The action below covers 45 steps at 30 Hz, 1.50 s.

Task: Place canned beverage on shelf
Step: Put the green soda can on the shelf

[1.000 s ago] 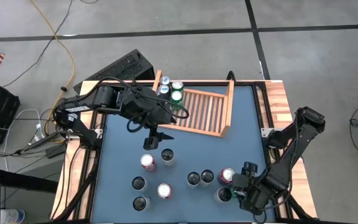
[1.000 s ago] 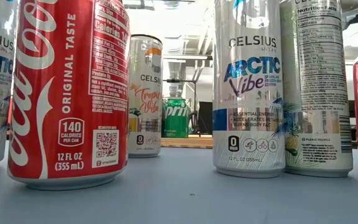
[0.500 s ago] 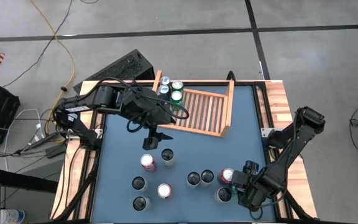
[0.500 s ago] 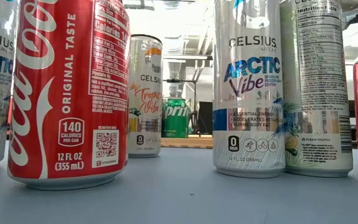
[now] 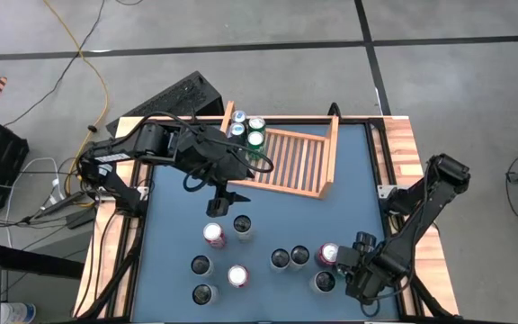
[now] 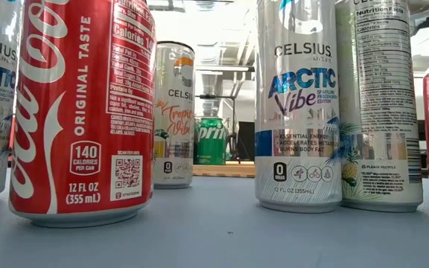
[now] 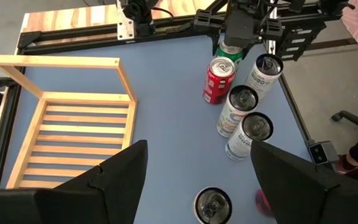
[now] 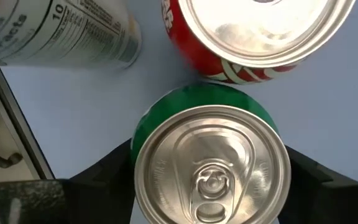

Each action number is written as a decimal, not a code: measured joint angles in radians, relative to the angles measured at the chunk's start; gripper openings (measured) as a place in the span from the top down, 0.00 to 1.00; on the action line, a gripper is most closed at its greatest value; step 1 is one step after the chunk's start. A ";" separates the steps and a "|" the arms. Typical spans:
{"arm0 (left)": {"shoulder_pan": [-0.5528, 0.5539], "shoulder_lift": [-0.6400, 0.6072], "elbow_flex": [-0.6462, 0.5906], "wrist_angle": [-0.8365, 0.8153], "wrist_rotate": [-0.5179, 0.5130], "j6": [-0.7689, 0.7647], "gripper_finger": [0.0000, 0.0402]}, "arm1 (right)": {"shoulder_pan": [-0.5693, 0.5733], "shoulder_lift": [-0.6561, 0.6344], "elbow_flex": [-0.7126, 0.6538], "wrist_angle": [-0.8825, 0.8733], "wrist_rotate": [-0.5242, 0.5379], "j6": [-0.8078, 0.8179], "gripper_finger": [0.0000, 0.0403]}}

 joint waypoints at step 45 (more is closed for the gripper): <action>0.002 -0.001 0.001 -0.190 0.064 0.108 0.32 | -0.732 -0.003 0.188 0.033 0.009 -0.913 0.31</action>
